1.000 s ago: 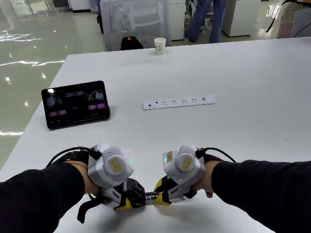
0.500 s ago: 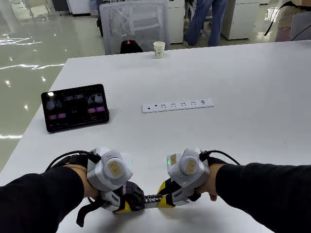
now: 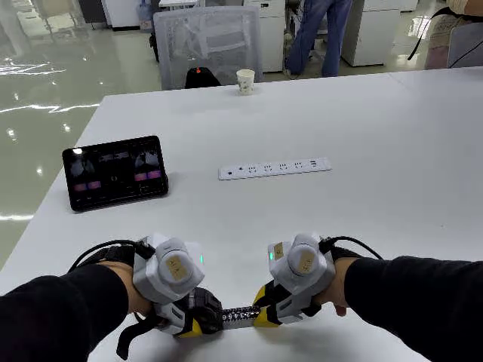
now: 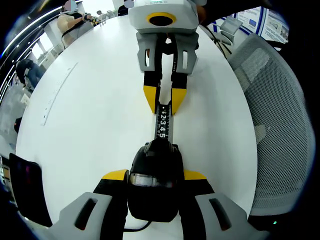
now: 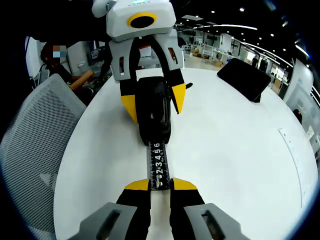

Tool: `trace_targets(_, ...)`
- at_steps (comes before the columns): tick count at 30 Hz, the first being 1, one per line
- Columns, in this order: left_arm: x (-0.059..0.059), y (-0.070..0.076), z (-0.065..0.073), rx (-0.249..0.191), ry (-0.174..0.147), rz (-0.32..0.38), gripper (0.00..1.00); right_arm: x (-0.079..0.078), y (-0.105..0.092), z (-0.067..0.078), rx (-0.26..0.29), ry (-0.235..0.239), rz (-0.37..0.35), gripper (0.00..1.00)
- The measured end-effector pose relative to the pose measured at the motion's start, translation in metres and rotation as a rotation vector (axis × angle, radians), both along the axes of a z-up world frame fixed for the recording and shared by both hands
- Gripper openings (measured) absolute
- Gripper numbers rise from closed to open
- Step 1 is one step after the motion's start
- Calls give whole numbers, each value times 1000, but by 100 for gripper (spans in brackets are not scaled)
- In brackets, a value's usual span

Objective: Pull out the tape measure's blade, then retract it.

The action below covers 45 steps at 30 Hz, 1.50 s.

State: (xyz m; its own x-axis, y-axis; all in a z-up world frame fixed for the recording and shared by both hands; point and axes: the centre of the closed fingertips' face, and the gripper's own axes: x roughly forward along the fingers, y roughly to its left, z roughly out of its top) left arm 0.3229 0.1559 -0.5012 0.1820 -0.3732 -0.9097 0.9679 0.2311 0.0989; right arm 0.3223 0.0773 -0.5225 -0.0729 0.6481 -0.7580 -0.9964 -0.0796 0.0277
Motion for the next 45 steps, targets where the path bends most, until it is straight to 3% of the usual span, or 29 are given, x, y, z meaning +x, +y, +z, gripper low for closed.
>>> trace_targets(45,0,0,0,-8,-9,3,34,5,-58,0,-17,9,-44,10)
